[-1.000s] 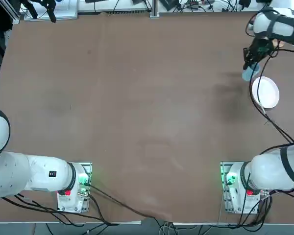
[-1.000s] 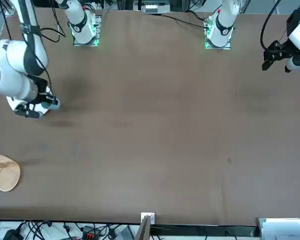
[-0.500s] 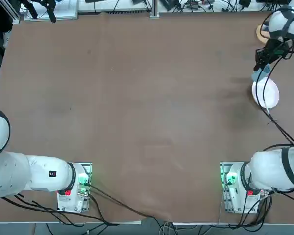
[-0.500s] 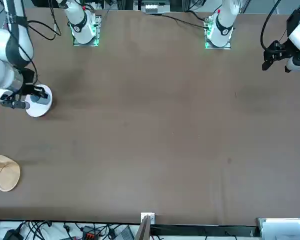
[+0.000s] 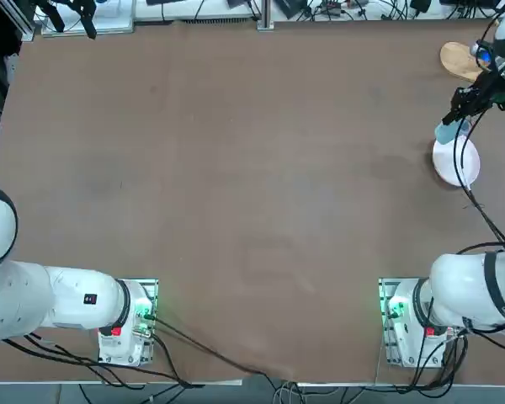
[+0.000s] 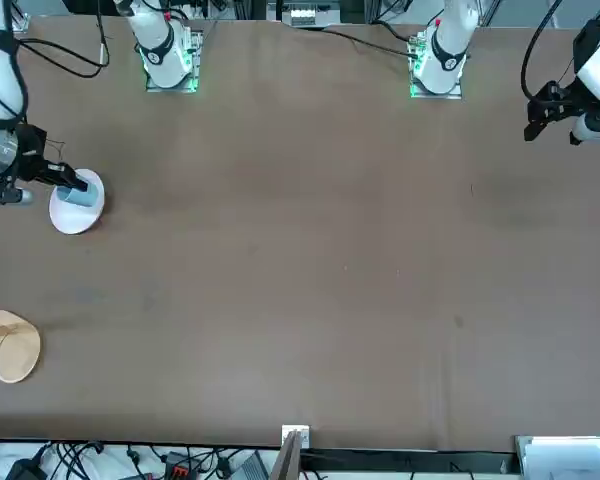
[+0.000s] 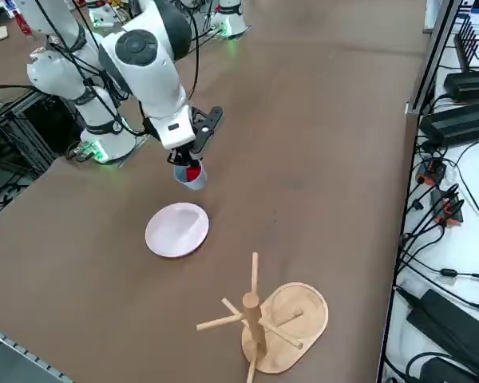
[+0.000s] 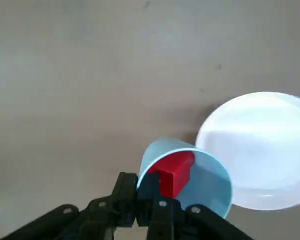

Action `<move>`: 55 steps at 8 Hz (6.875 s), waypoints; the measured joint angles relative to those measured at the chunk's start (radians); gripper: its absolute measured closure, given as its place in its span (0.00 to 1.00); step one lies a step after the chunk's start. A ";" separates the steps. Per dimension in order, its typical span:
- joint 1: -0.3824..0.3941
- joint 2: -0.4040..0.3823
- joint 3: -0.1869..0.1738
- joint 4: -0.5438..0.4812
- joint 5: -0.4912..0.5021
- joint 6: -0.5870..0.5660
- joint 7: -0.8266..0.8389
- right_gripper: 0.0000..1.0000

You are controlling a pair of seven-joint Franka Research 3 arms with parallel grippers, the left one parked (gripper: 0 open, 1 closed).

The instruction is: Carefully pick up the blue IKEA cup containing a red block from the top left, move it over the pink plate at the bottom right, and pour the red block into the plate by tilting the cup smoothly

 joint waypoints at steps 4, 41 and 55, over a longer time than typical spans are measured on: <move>-0.098 0.031 0.000 -0.003 0.156 -0.093 -0.031 0.97; -0.516 0.707 0.000 0.526 0.520 -0.880 -0.679 0.97; -0.571 0.842 0.000 0.628 0.563 -1.051 -0.739 0.97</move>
